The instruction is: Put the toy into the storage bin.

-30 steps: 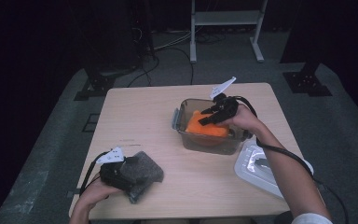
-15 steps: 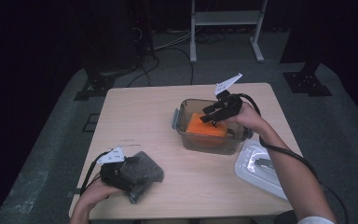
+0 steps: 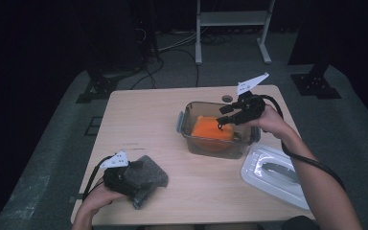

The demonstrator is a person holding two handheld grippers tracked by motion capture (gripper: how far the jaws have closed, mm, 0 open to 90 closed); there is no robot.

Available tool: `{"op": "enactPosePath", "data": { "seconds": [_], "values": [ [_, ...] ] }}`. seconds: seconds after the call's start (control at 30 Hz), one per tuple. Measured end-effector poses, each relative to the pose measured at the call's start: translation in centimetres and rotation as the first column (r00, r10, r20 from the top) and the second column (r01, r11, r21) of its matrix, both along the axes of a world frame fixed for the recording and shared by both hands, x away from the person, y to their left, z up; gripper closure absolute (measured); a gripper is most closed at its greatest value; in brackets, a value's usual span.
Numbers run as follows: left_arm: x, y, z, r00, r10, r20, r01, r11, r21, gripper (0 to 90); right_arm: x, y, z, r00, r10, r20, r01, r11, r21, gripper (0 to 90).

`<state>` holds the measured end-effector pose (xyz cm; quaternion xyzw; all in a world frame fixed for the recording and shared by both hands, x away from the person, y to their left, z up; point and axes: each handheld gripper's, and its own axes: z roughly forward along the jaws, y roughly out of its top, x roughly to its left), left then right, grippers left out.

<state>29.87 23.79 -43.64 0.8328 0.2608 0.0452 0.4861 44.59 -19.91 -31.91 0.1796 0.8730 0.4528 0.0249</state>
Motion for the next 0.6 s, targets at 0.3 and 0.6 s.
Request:
{"op": "enactPosePath", "data": {
  "seconds": [0.3, 0.6],
  "values": [
    [0.0, -0.1, -0.1, 1.0, -0.001, -0.003, 0.001, 1.0, 0.003, 5.3, -1.8, -3.1, 0.3, 0.9994, -0.031, 0.013, 0.03, 0.9993, 0.023, 39.8],
    [0.0, -0.2, -0.3, 1.0, -0.001, -0.009, 0.001, 1.0, 0.004, 5.3, -4.4, -6.8, 0.3, 0.9971, -0.071, 0.025, 0.07, 0.9967, 0.04, 37.4]
  ]
}}
